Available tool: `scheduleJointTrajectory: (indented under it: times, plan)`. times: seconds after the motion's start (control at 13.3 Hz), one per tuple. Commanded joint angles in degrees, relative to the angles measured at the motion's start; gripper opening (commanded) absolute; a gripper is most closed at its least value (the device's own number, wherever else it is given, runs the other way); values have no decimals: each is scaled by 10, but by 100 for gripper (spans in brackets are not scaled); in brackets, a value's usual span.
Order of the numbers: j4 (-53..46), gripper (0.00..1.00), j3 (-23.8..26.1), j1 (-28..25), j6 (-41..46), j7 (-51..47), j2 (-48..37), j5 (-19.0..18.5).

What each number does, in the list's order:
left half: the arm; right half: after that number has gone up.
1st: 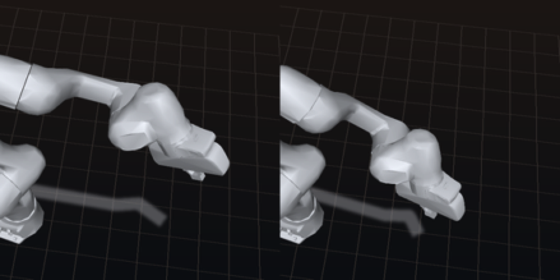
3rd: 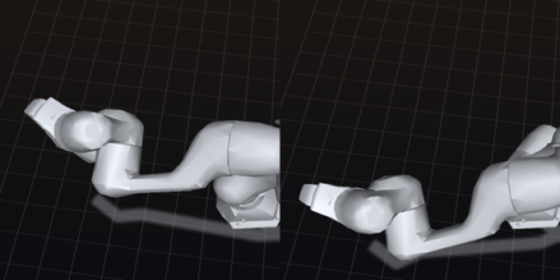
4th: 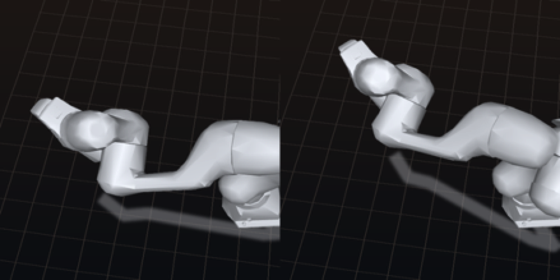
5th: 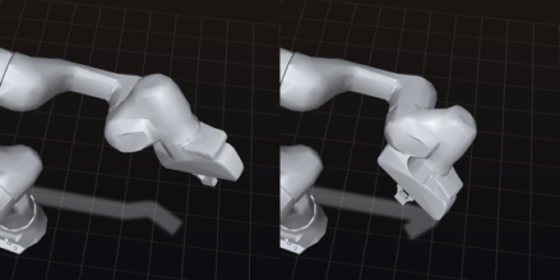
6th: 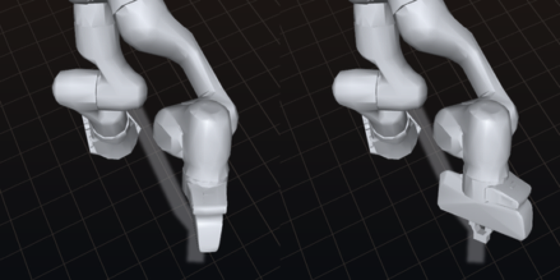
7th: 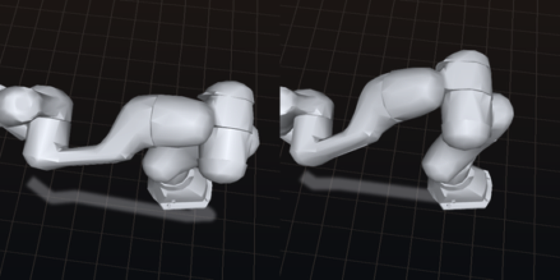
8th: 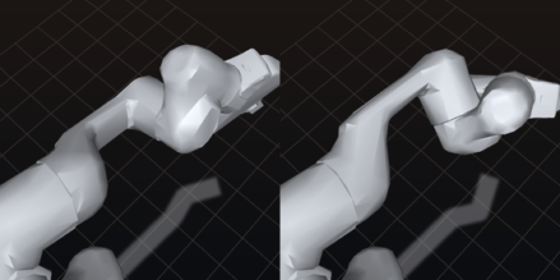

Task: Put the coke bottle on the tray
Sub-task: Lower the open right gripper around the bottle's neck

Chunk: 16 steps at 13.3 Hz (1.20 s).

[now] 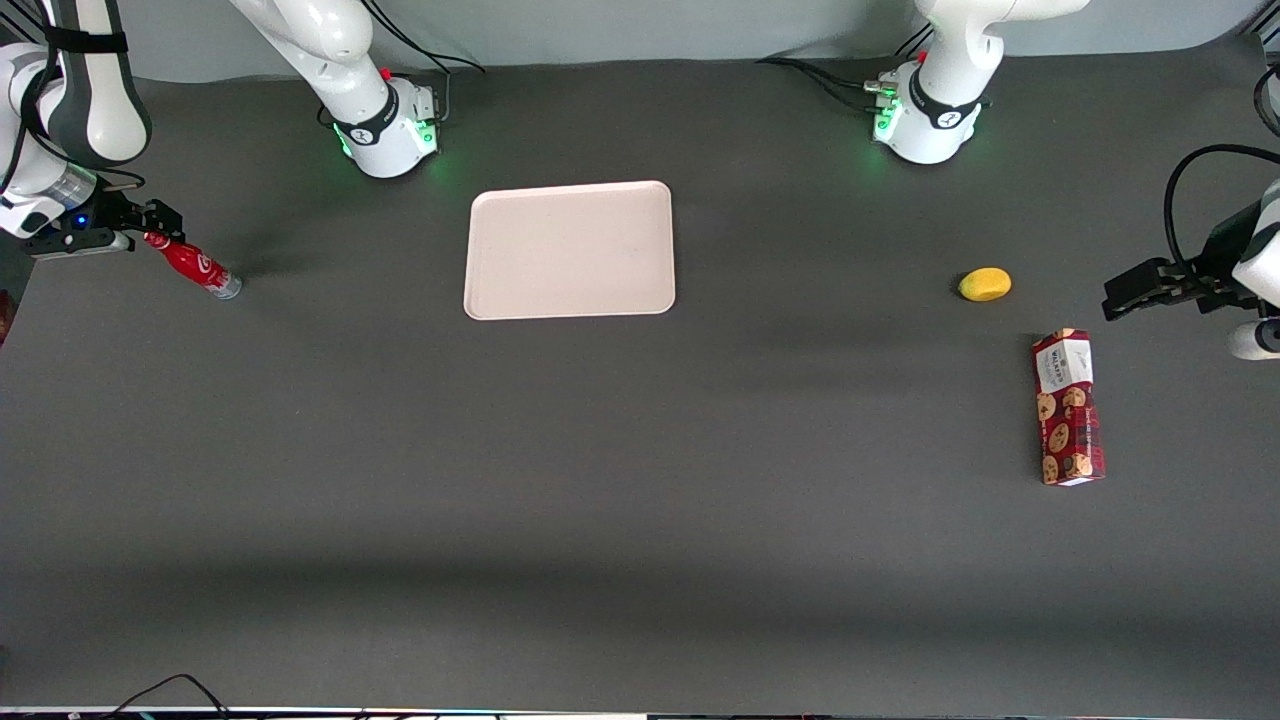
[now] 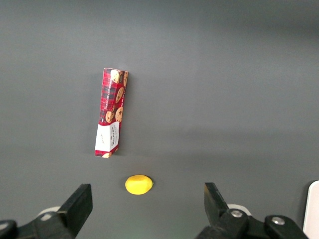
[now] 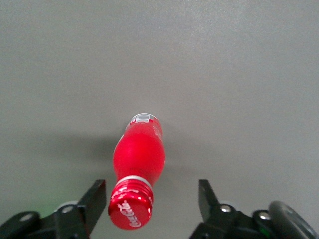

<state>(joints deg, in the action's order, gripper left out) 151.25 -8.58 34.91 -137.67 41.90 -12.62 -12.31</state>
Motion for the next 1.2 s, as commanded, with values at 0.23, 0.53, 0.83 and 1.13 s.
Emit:
scheduleJointTrajectory:
  times: [0.23, 0.53, 0.83, 1.13]
  plan:
    - [6, 72, 5, -2, 18, 2, -21, 9]
    - [5, 62, 6, -3, 17, 1, -20, 12]
    - [5, 54, 7, -17, 18, 1, -17, 33]
    - [5, 40, 7, -18, 22, 2, -15, 39]
